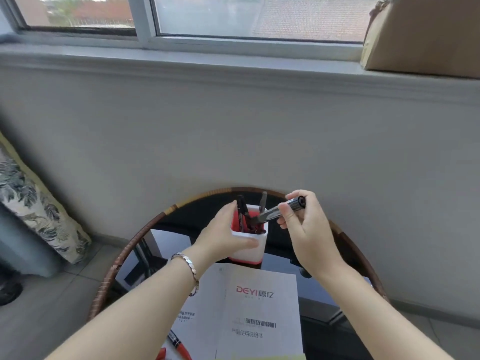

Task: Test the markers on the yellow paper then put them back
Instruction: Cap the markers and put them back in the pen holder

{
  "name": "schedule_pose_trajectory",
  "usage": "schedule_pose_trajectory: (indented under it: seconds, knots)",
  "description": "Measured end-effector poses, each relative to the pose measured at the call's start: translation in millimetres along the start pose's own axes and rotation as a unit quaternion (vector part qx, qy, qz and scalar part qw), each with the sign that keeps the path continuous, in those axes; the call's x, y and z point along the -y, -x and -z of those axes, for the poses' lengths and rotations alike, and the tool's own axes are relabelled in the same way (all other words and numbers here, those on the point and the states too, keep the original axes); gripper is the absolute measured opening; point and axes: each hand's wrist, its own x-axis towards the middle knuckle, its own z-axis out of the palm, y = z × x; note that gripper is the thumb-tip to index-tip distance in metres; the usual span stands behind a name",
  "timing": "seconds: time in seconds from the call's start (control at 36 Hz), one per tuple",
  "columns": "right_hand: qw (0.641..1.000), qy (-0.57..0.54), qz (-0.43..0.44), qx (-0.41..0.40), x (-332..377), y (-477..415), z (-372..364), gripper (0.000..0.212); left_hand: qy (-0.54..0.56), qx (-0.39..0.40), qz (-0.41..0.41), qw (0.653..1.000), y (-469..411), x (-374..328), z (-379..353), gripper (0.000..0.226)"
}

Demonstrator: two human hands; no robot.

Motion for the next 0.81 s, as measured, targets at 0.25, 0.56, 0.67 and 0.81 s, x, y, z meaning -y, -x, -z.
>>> schedule_pose_trajectory:
  seconds: [0.25,0.56,0.67,0.81]
  knots:
    - [0.984,0.169,-0.008,0.054,-38,-4,-40,0.032,0.017,-0.061,0.007,0.998,7,3,-12,0.062]
    - [0.978,0.174,0.102,-0.051,-49,13,-44,0.018,0.015,-0.058,0.006,0.998,9,1,-12,0.072]
    - [0.979,0.185,0.060,-0.056,-46,8,-44,0.015,-0.003,-0.067,0.032,0.997,12,0,-15,0.100]
    - [0.963,0.267,0.027,-0.039,-33,6,-48,0.029,0.001,-0.042,0.048,0.998,18,-8,-15,0.102]
